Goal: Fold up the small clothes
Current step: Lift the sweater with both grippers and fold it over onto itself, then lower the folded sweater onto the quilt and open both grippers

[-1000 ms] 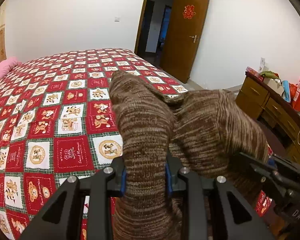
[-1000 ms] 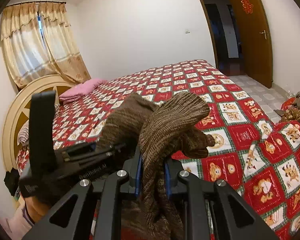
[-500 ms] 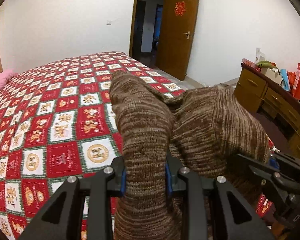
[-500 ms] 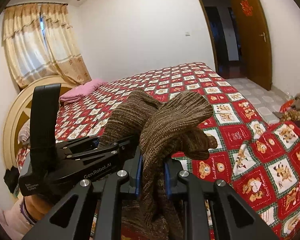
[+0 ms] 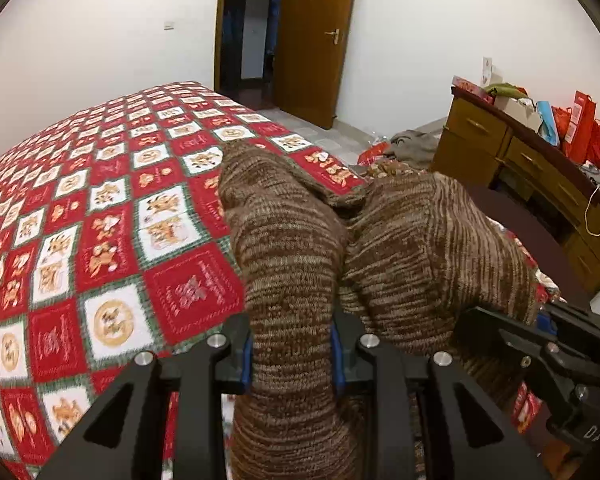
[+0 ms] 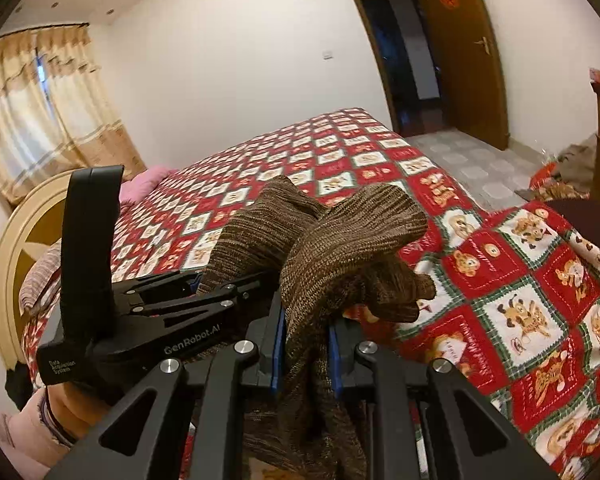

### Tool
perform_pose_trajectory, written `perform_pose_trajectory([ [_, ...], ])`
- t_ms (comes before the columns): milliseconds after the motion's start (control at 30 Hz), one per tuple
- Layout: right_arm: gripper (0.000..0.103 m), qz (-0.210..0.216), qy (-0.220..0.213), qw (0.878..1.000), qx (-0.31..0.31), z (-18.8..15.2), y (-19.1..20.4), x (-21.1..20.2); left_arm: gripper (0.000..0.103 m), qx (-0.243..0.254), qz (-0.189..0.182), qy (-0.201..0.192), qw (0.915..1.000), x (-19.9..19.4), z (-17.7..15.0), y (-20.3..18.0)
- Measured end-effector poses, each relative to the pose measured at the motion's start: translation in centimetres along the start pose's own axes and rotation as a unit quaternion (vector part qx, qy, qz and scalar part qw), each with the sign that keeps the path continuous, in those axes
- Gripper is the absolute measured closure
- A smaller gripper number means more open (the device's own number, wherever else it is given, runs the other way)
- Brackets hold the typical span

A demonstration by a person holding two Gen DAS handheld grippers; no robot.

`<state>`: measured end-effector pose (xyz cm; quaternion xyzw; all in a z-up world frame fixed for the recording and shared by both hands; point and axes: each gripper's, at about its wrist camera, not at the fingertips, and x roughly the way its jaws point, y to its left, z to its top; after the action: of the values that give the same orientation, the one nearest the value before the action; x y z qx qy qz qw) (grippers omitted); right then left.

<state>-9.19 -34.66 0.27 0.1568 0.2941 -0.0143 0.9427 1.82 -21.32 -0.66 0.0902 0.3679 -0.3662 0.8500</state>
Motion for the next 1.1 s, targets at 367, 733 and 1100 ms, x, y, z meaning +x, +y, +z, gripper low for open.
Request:
perform_pose_trajectory([
  [367,0.085,-0.12,-0.022,0.993,-0.006,3.9,-6.4,6.6,0.074,0.001,-0.001,-0.013,0.9999,8.4,5.0,-1.2],
  [733,0.079,-0.127,0.044,0.981,0.139,2.8,-15.1,11.4,0.029,-0.037,0.045,0.017,0.9982,11.7,3.4,1.4],
  [1100,0.065,-0.134,-0.041,0.984,0.113,0.0,-12.0,1.6,0.028,-0.036,0.043,0.013,0.9983,5.7,-0.8,2.9],
])
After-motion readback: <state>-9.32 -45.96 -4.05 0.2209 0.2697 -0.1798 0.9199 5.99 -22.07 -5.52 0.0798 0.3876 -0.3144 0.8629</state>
